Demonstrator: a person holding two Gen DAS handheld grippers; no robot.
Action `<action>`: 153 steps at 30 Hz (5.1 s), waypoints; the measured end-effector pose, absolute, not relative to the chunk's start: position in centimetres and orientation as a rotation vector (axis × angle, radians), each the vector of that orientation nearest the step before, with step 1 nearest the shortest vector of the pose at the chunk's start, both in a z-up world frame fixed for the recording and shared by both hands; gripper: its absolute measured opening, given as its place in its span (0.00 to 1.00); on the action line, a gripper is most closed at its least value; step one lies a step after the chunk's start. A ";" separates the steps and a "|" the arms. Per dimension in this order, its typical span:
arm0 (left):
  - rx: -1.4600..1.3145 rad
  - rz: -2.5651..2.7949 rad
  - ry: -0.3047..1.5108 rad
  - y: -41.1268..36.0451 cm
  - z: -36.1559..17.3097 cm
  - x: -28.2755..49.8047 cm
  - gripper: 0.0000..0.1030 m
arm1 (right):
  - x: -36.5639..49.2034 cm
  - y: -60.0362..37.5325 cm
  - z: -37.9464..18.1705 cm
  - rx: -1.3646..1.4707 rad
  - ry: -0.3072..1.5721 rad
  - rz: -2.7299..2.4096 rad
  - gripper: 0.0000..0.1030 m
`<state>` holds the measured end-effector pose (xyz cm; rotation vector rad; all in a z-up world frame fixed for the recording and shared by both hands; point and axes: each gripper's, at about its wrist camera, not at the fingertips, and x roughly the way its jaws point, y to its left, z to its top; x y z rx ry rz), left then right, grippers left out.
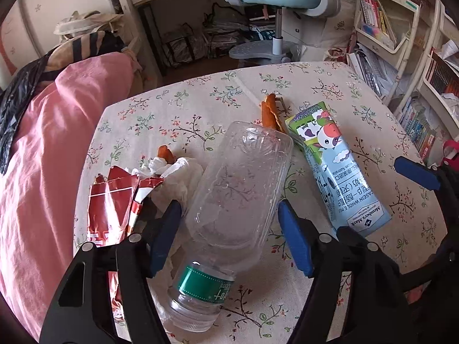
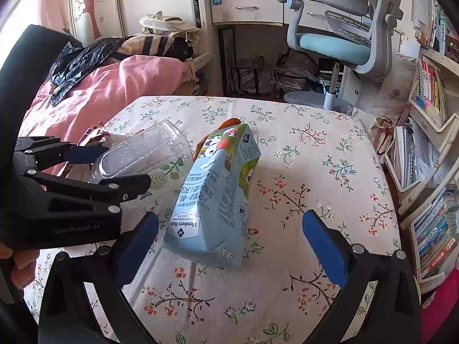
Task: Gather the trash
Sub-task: 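Close the left tool on the bottle while the right tool closes on the blue carton, then carry the bottle and carton over the yellow bin and open both tools, then bring both tools back to the table, left tool toward the red snack bag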
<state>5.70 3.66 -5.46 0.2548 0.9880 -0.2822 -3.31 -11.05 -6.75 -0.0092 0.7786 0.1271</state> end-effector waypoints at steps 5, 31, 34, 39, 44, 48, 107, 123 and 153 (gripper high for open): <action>0.186 -0.315 1.029 3.8 -5.6 6.2 0.58 | -2.3 -11.4 -7.2 -0.019 0.829 0.142 0.50; 0.137 -0.327 1.027 1.7 -5.1 3.3 0.54 | -5.5 -14.5 -6.6 -0.035 0.897 0.128 0.34; 0.086 -0.347 0.988 1.9 -3.8 2.9 0.54 | -6.6 -16.2 -5.5 0.043 0.858 0.139 0.34; 0.051 -0.384 0.918 0.9 -2.1 1.6 0.54 | -8.5 -18.8 -4.3 0.100 0.811 0.106 0.33; 0.052 -0.413 0.915 -1.3 -1.7 0.7 0.54 | -9.9 -21.5 -4.3 0.184 0.818 0.103 0.33; 0.044 -0.452 0.904 -3.1 -1.5 -0.3 0.54 | -11.4 -23.4 -3.4 0.197 0.786 0.076 0.32; 0.158 -0.569 0.826 -23.9 -2.6 -8.7 0.74 | -20.6 -35.5 -5.1 0.211 0.703 -0.276 0.62; 0.201 -0.419 0.770 -14.3 -0.9 -8.2 0.79 | -17.8 -25.3 -5.3 0.046 0.735 0.000 0.67; 0.030 -0.198 0.801 3.9 -1.8 -4.4 0.81 | -12.9 -14.9 -5.4 -0.051 0.724 0.156 0.72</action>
